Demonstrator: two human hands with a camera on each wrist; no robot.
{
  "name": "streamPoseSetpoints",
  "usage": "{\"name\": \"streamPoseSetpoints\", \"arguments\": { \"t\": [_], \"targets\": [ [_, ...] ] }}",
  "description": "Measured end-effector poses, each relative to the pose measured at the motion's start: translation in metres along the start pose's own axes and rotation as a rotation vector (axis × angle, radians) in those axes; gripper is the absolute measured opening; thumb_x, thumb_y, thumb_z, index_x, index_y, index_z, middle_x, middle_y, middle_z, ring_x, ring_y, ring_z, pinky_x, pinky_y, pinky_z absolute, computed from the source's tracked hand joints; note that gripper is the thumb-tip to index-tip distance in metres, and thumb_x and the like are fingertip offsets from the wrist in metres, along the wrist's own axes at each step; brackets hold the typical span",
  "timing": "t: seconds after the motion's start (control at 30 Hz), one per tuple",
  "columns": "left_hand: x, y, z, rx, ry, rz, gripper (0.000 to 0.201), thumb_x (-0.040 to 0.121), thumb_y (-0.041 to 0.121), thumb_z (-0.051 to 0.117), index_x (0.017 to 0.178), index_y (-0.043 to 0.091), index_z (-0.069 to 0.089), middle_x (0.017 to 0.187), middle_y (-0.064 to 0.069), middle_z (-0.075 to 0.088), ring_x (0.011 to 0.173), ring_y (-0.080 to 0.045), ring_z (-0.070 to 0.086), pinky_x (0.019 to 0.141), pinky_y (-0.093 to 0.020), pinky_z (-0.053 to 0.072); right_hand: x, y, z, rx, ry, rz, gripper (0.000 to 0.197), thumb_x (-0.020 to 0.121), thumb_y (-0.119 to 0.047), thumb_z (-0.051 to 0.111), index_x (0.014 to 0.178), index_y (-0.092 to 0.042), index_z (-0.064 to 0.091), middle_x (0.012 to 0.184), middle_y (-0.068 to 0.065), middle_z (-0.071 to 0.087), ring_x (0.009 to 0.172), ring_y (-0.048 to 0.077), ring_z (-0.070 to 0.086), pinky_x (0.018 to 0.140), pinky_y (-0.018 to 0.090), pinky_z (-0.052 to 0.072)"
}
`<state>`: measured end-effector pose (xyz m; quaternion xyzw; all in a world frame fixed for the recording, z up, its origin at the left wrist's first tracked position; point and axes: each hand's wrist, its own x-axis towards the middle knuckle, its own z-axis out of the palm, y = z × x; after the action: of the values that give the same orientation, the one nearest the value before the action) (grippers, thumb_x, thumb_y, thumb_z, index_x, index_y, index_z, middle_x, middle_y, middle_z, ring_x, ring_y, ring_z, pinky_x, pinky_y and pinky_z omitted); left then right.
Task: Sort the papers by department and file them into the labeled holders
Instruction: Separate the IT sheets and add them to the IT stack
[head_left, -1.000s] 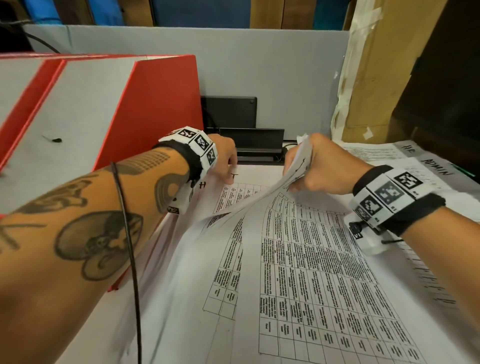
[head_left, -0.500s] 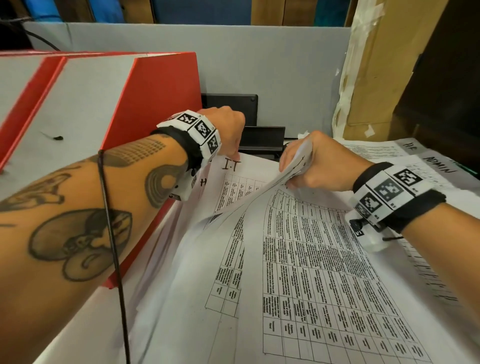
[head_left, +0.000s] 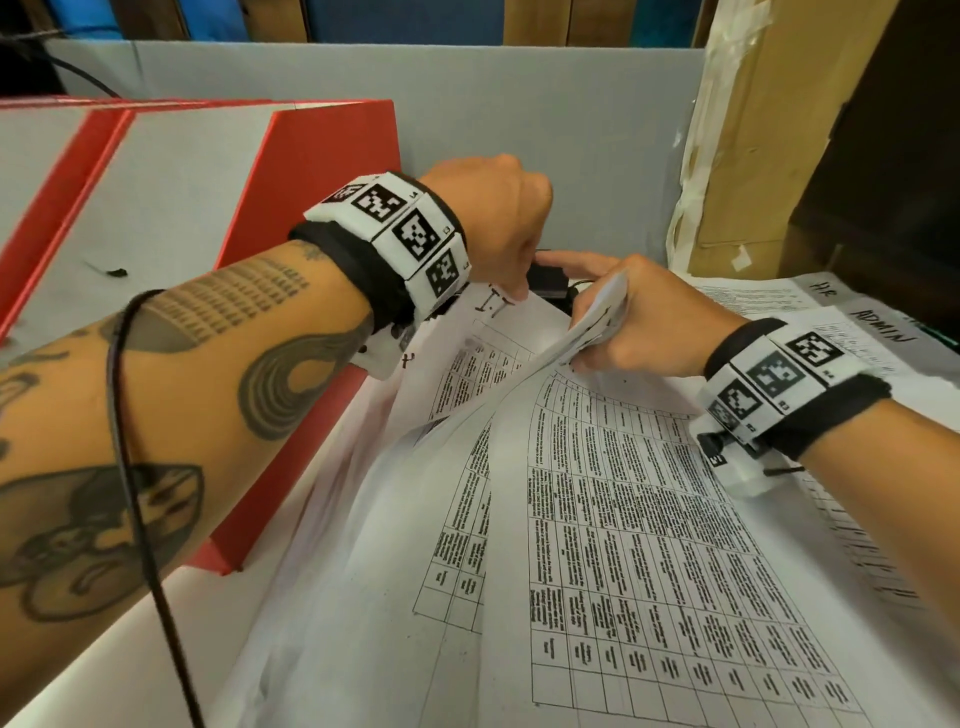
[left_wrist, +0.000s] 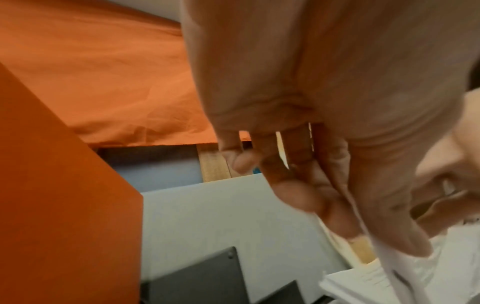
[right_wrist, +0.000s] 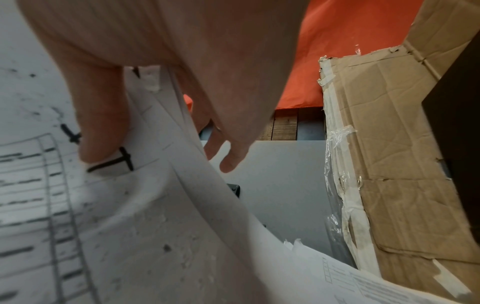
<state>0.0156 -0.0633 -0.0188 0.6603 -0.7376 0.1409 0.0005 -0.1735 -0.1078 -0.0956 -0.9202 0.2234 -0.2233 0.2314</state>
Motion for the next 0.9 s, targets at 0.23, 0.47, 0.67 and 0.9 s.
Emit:
{"name": "streamPoseSetpoints", "arguments": {
  "t": [0.23, 0.47, 0.67, 0.9],
  "targets": [
    [0.002, 0.001, -0.002, -0.105, -0.118, 0.119, 0.029, 0.098, 0.039, 0.066, 0.078, 0.018, 0.068, 0.073, 0.0, 0.065, 0.063, -0.014, 0.056, 0.055, -0.027, 0.04, 0.001, -0.001, -0.001, 0.037, 0.069, 0.035, 0.035, 0.062, -0.018, 0.088, 0.065, -0.049, 0.072, 0.084, -0.01, 0.078, 0.09, 0.018, 0.074, 0.081, 0.045, 0.059],
    [0.018, -0.028, -0.008, -0.391, -0.315, 0.032, 0.05, 0.107, 0.051, 0.039, 0.102, 0.016, 0.074, 0.084, 0.0, 0.08, 0.08, -0.016, 0.076, 0.085, -0.036, 0.058, -0.002, -0.002, -0.009, 0.052, 0.061, 0.033, 0.045, 0.061, 0.007, 0.091, 0.083, -0.021, 0.063, 0.067, -0.02, 0.065, 0.063, -0.001, 0.06, 0.06, 0.017, 0.045],
    [0.042, -0.039, 0.046, 0.221, -0.577, 0.035, 0.062, 0.088, 0.065, 0.065, 0.123, 0.015, 0.072, 0.121, -0.004, 0.073, 0.094, -0.018, 0.063, 0.091, -0.032, 0.05, -0.001, 0.001, -0.004, 0.009, -0.033, 0.034, 0.034, 0.069, -0.001, 0.089, 0.072, -0.032, 0.075, 0.072, -0.011, 0.073, 0.069, 0.006, 0.069, 0.065, 0.034, 0.057],
    [0.042, -0.038, 0.063, 0.124, -0.517, 0.072, 0.052, 0.083, 0.052, 0.079, 0.12, 0.017, 0.071, 0.109, 0.0, 0.073, 0.093, -0.015, 0.067, 0.076, -0.027, 0.054, 0.004, 0.008, 0.003, -0.013, -0.059, 0.072, 0.026, 0.07, -0.007, 0.089, 0.075, -0.03, 0.077, 0.078, -0.007, 0.075, 0.076, 0.014, 0.072, 0.072, 0.05, 0.061]
  ]
}}
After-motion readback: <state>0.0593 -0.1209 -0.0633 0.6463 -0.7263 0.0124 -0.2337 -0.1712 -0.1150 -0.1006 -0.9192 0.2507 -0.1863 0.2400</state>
